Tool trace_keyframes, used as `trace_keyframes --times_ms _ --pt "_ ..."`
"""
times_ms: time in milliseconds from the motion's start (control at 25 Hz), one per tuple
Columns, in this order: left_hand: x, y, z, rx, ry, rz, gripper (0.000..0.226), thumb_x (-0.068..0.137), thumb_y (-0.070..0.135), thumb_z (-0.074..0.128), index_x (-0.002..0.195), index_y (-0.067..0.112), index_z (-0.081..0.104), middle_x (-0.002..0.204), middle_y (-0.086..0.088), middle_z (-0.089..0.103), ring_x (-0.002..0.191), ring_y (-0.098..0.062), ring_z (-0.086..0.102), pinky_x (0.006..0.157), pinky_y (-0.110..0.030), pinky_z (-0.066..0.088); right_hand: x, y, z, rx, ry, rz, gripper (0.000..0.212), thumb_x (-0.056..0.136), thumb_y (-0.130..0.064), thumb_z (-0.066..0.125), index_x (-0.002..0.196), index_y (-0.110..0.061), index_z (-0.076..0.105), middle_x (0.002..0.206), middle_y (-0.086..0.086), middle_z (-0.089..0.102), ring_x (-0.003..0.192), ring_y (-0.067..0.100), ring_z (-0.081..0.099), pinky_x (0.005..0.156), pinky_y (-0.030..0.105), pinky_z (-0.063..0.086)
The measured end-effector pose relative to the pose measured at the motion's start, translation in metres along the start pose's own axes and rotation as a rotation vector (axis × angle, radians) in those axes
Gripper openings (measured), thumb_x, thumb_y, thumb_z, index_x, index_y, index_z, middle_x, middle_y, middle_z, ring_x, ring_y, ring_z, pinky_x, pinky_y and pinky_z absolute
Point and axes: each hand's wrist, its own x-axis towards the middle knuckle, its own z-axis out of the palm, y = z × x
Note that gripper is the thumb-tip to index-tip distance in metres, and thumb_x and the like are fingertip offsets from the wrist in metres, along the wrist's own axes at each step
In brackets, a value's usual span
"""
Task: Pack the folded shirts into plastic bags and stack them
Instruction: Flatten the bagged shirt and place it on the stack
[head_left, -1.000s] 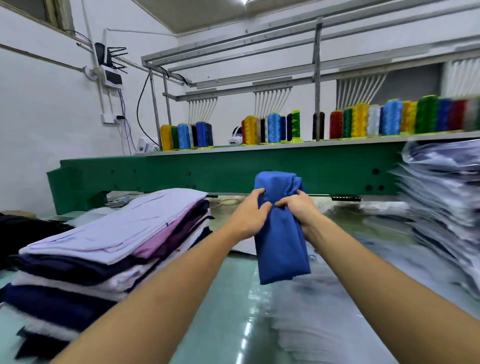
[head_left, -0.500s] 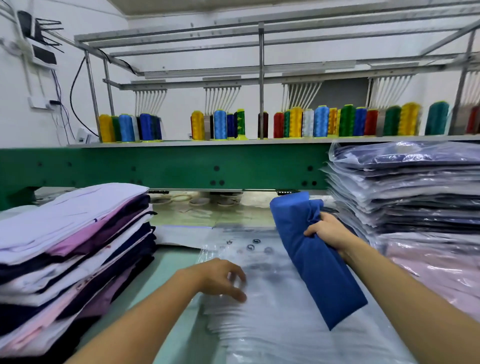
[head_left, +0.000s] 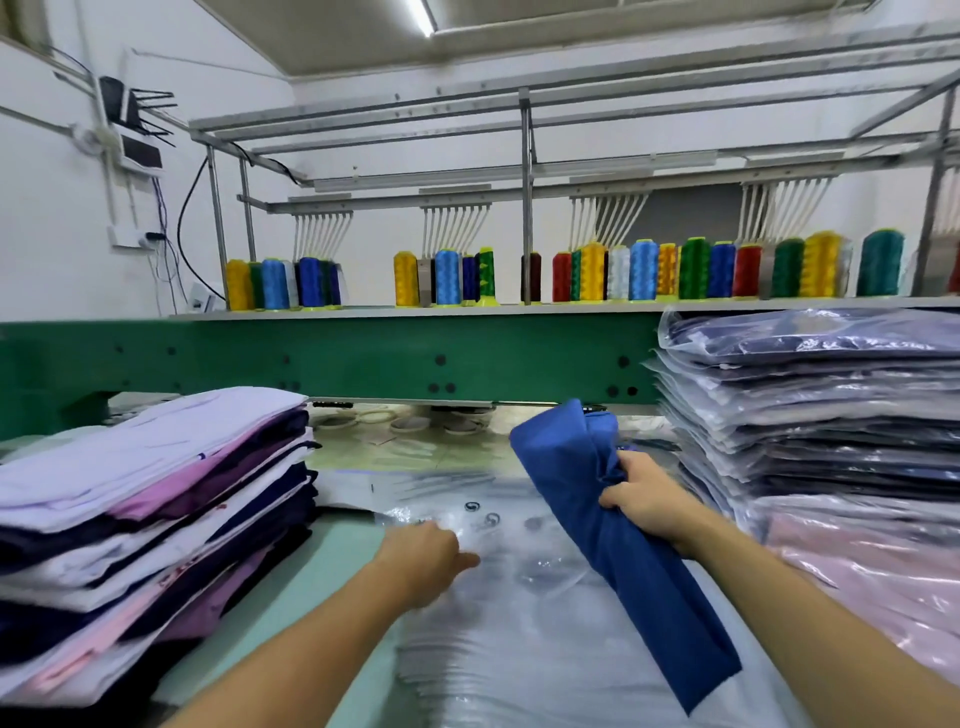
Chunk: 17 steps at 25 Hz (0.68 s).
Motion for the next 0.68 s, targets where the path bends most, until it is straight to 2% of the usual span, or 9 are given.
trace_keyframes --times_ms 40,120,160,240,360,400,480,560,680 --pt "0.002 0.006 -0.003 -0.105 -0.033 -0.028 0.056 0.103 0.058 0.036 0.101 0.016 0.072 0.101 -0.012 0.070 0.095 -0.031 0.067 0.075 -0.035 0.046 0.000 -0.003 0.003 -0.021 -0.004 -0.048 0.019 0.081 0.015 0.046 0.082 -0.003 0.052 0.083 0.008 0.054 0.072 0.018 0.053 0.061 0.028 0.041" --pt "0.007 0.018 -0.008 -0.416 -0.119 -0.079 0.052 0.104 0.055 0.036 0.092 0.023 0.075 0.071 -0.004 0.068 0.065 -0.020 0.068 0.070 -0.030 0.051 -0.001 -0.002 0.013 -0.098 -0.023 -0.126 0.028 0.080 0.016 0.045 0.072 -0.011 0.046 0.080 0.004 0.050 0.077 0.019 0.049 0.063 0.030 0.037" --pt "0.011 0.024 -0.010 -0.569 -0.145 -0.101 0.048 0.105 0.048 0.037 0.087 0.024 0.075 0.058 -0.001 0.062 0.049 -0.015 0.061 0.061 -0.027 0.050 -0.002 0.003 0.018 -0.159 -0.041 -0.161 0.030 0.078 0.016 0.044 0.070 -0.013 0.044 0.079 0.004 0.050 0.079 0.020 0.048 0.065 0.032 0.036" --pt "0.019 0.031 -0.013 -0.836 -0.158 -0.154 0.036 0.102 0.025 0.044 0.077 0.021 0.069 0.051 -0.003 0.051 0.035 -0.013 0.045 0.045 -0.022 0.037 -0.005 0.018 0.026 -0.310 -0.102 -0.210 0.024 0.075 0.013 0.042 0.072 -0.010 0.049 0.082 0.010 0.057 0.082 0.025 0.052 0.070 0.037 0.039" --pt "0.027 0.032 -0.008 -1.156 -0.137 -0.238 0.037 0.102 0.021 0.043 0.065 0.013 0.045 0.043 -0.001 0.042 0.032 -0.012 0.033 0.041 -0.018 0.023 -0.009 0.038 0.027 -0.480 -0.160 -0.233 0.020 0.075 0.005 0.041 0.078 -0.010 0.053 0.087 0.014 0.064 0.088 0.034 0.059 0.074 0.045 0.044" --pt "0.030 0.030 -0.006 -1.219 -0.126 -0.241 0.040 0.106 0.026 0.039 0.069 0.010 0.047 0.041 -0.001 0.043 0.033 -0.012 0.034 0.042 -0.018 0.023 -0.011 0.040 0.025 -0.555 -0.178 -0.232 0.020 0.076 0.002 0.041 0.078 -0.015 0.051 0.087 0.011 0.063 0.087 0.035 0.057 0.071 0.044 0.043" --pt "0.034 0.026 -0.003 -1.270 -0.098 -0.232 0.051 0.108 0.043 0.036 0.089 0.005 0.064 0.044 -0.004 0.051 0.036 -0.014 0.039 0.040 -0.017 0.024 -0.014 0.039 0.025 -0.770 -0.229 -0.259 0.019 0.083 -0.005 0.043 0.088 -0.020 0.054 0.096 0.005 0.064 0.089 0.033 0.055 0.069 0.040 0.040" --pt "0.043 0.023 0.001 -1.285 -0.059 -0.217 0.052 0.108 0.048 0.034 0.106 0.013 0.072 0.048 -0.006 0.058 0.036 -0.014 0.044 0.040 -0.019 0.028 -0.015 0.039 0.027 -0.919 -0.289 -0.356 0.039 0.089 -0.010 0.045 0.117 -0.034 0.059 0.113 -0.001 0.065 0.100 0.029 0.056 0.074 0.038 0.043" --pt "0.056 0.023 0.006 -1.211 0.086 -0.252 0.048 0.106 0.048 0.035 0.103 0.023 0.076 0.059 -0.007 0.067 0.052 -0.018 0.058 0.052 -0.026 0.044 -0.018 0.038 0.033 -0.946 -0.346 -0.477 0.065 0.092 -0.011 0.047 0.135 -0.060 0.043 0.129 -0.011 0.059 0.109 0.024 0.057 0.080 0.037 0.048"
